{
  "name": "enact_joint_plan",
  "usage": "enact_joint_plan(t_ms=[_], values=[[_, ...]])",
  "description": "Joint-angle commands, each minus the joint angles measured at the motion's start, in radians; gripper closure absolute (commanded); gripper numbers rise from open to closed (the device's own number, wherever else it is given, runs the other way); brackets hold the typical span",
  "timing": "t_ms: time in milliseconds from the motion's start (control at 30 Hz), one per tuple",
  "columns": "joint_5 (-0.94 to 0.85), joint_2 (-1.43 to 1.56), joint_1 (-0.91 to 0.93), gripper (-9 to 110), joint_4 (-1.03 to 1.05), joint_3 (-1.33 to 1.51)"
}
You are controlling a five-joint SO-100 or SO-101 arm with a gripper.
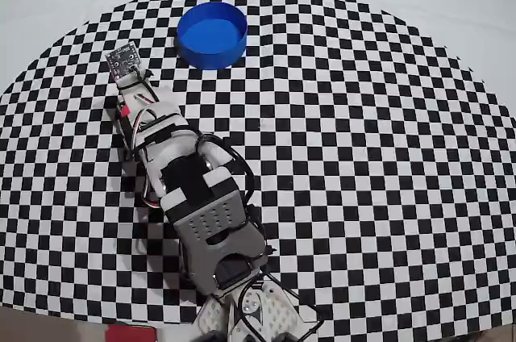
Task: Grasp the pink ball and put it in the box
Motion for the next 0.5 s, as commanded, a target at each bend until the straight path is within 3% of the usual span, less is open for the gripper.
enact_joint_plan(t_ms=[0, 467], values=[[-0.009, 0.015, -0.002, 101, -0.017, -0.034], [-0.009, 0.129, 0.008, 101, -0.011, -0.009]])
